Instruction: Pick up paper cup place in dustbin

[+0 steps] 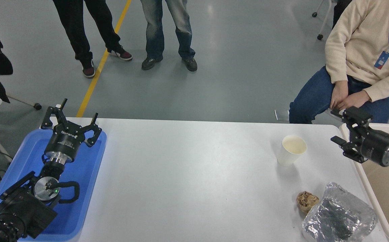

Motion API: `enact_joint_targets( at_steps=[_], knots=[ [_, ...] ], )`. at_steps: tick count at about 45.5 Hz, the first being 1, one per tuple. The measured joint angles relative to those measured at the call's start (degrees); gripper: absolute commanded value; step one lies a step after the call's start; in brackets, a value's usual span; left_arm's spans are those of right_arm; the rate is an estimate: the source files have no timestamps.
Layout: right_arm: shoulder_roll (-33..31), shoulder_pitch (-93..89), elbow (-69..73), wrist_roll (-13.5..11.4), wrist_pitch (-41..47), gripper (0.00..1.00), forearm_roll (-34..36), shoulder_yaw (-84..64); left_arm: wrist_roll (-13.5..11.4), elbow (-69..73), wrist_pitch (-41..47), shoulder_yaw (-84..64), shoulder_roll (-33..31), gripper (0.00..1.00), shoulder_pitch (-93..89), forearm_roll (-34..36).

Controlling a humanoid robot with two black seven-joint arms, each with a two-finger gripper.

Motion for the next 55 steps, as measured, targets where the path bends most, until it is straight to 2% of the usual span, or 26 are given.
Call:
enact_joint_targets(
  at_steps=[13,25,39,55],
  knots=[
    [4.7,22.4,3.1,-0.1,7.5,1.00,-0.1,-29.1,0.0,0.0,0.0,0.0,0.0,1.00,0.0,0.0],
    [16.8,43.6,9.9,-0.3,14.1,1.00,-0.5,-49.3,0.0,0.0,0.0,0.0,0.0,1.00,0.0,0.0],
    [25.3,60.6,14.2,-2.6,24.0,1.00,-7.3,-55.4,0.0,0.0,0.0,0.0,0.1,1.00,0.1,0.0],
    [31.3,71.1,15.5,-4.5,27.5,1.00,-16.0,-55.2,-0.1,0.0,0.0,0.0,0.1,1.00,0.1,-0.1]
  ],
)
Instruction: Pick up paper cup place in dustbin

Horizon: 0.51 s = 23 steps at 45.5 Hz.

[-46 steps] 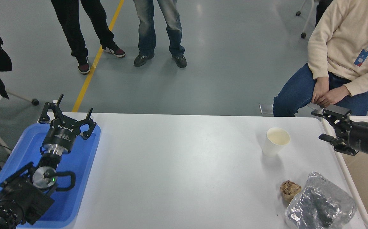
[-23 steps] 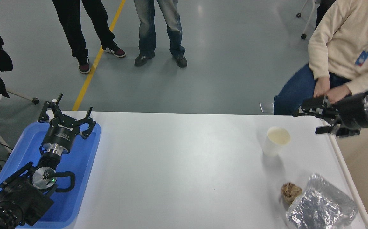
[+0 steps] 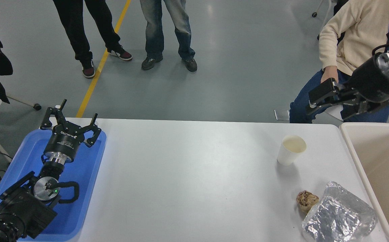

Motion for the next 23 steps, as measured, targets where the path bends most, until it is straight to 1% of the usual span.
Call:
enact_joint_targets(
  at_steps=[10,23],
  knots=[
    [2.5,2.4,0.4,-0.3,0.5,1.00,-0.8,0.8,0.1,0.0,0.0,0.0,-0.1,1.00,-0.1,0.0],
    [3.5,3.4,0.6,-0.4,0.7,1.00,-0.8,1.3,0.2,0.0,0.0,0.0,-0.1,1.00,-0.1,0.1]
  ],
)
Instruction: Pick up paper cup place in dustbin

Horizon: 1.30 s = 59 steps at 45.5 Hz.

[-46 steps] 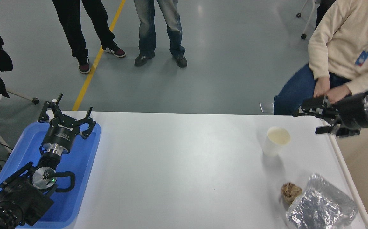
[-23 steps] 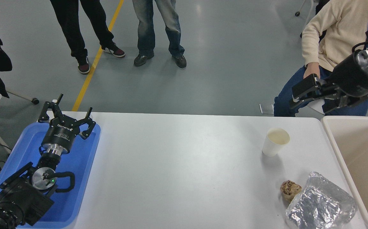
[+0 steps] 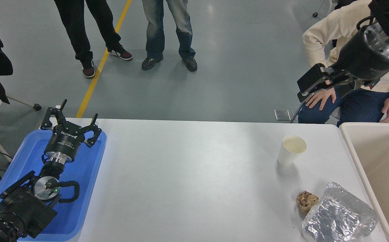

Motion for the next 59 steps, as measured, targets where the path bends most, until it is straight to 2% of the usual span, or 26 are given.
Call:
enact_joint_targets(
  at_steps=[19,30,49,59],
  knots=[
    [-0.5,-1.7,-0.4,0.0,0.1,1.00,0.0,0.1,0.1,0.0,0.0,0.0,0.0,1.00,0.0,0.0],
    [-3.9,-5.8,-1.2,-0.1,-0.7,1.00,2.4,-0.1,0.1,0.0,0.0,0.0,0.0,1.00,0.0,0.0],
    [-6.0,-19.8,-3.6,-0.1,-22.0,1.00,10.1,0.1,0.1,0.0,-0.1,0.0,-0.1,1.00,-0.1,0.0],
    [-5.7,-28.9,-8.8,-0.1,-28.6,1.00,11.1,1.8,0.0,-0.1,-0.1,0.0,-0.1,1.00,-0.1,0.0]
  ],
)
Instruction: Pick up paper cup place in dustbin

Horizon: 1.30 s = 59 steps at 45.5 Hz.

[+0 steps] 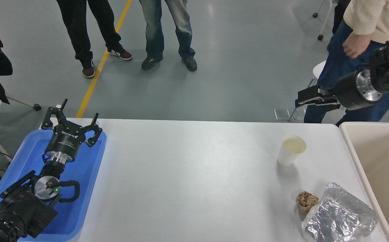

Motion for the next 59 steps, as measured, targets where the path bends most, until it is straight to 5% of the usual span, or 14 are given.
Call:
enact_joint_targets(
  at_steps=[38,59],
  knots=[
    [7.8,-28.7,-20.0,-0.2,-9.8,1.00,6.6,4.6,-0.1,0.0,0.0,0.0,0.0,1.00,0.0,0.0],
    [9.2,-34.5,-26.3,-3.4,-11.8,0.99,6.9,4.8,-0.1,0.0,0.0,0.0,0.0,1.00,0.0,0.0]
  ],
)
